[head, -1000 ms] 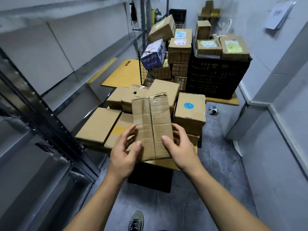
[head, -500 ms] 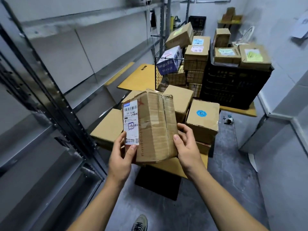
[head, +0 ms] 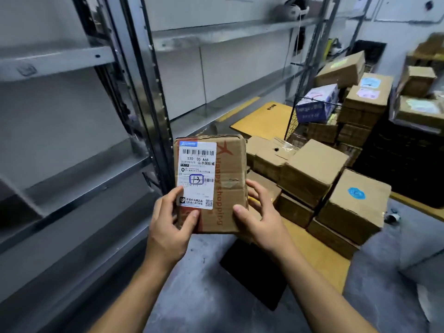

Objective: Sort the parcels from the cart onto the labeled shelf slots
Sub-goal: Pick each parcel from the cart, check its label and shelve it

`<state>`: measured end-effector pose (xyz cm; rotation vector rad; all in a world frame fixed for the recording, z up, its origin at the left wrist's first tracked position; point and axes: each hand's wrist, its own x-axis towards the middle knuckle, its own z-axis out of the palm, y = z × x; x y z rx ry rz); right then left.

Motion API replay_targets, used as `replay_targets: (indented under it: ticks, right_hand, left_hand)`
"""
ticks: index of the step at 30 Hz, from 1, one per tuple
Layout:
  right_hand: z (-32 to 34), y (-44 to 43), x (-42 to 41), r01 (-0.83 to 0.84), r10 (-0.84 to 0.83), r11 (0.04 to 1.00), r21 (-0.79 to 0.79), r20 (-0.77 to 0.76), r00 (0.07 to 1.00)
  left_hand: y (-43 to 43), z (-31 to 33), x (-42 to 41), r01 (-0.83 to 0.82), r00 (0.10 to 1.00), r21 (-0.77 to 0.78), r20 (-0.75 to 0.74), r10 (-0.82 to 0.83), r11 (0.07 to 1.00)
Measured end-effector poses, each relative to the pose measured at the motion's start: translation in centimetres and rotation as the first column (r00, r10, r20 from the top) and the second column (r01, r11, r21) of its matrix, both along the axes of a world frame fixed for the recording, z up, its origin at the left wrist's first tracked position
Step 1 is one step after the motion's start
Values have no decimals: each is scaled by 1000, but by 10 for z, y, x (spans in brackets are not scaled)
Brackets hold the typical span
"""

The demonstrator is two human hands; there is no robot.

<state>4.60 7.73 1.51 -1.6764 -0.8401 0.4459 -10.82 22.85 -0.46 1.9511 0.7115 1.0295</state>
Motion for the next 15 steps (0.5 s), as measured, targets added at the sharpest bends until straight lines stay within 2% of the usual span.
replay_targets:
  ticks: [4,10,15]
  right_hand:
    - [12,50,-35,-121,124,991,58,-55,991]
    - [39,136,-118,-197,201,965,171,-4,980]
    - [64,200,-200,-269,272,921,281,27,962]
  left_hand:
    - [29,12,-47,-108,993,87,-31,111,990]
    - [74,40,-139,-286,958,181,19,287,941]
    - [111,72,-224,-408,911,307,71,406,860]
